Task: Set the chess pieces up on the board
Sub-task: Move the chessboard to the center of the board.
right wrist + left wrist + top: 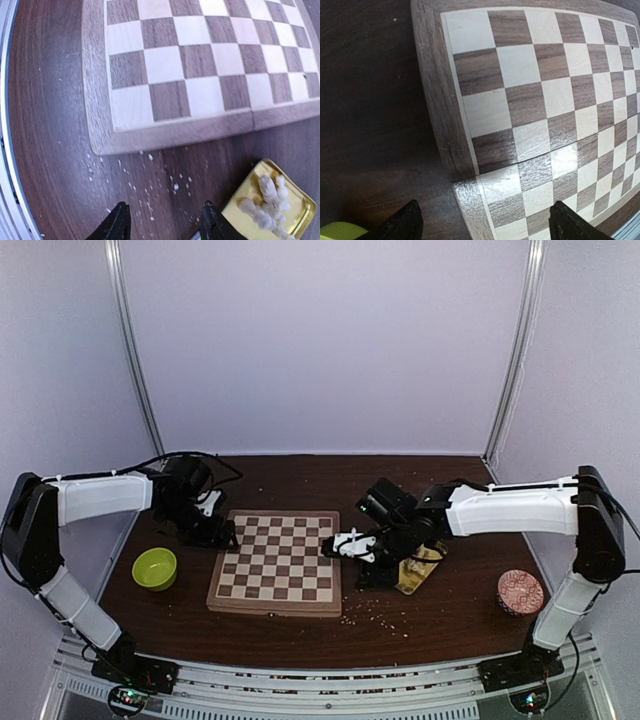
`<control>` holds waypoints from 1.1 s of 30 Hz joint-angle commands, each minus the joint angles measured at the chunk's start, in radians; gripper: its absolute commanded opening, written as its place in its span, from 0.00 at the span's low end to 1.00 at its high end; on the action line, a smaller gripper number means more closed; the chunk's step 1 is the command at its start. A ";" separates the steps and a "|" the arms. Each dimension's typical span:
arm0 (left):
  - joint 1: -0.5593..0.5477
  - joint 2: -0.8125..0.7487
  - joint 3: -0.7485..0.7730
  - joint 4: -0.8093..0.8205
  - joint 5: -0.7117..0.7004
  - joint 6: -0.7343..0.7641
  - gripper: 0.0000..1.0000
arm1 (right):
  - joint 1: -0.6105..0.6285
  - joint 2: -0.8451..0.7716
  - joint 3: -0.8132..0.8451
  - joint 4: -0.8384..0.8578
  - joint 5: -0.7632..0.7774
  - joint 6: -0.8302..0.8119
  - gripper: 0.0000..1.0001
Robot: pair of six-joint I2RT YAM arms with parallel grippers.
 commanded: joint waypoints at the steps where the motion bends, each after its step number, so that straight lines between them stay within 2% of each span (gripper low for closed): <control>1: 0.005 0.008 -0.037 0.053 0.052 -0.032 0.90 | 0.017 0.128 0.099 -0.028 -0.074 0.073 0.48; 5: 0.005 0.014 -0.075 0.095 0.088 -0.055 0.92 | 0.018 0.192 0.114 0.003 -0.074 0.129 0.60; 8: 0.004 0.033 -0.091 0.123 0.118 -0.061 0.91 | 0.018 0.219 0.113 0.010 -0.108 0.145 0.63; 18: -0.027 0.051 -0.123 0.191 0.181 -0.071 0.88 | 0.020 0.250 0.078 0.019 -0.174 0.106 0.64; 24: -0.104 0.036 -0.144 0.197 0.190 -0.077 0.85 | 0.019 0.222 0.028 0.007 -0.194 0.056 0.64; 33: -0.225 -0.048 -0.225 0.205 0.182 -0.171 0.83 | 0.022 0.175 -0.017 -0.076 -0.202 -0.015 0.63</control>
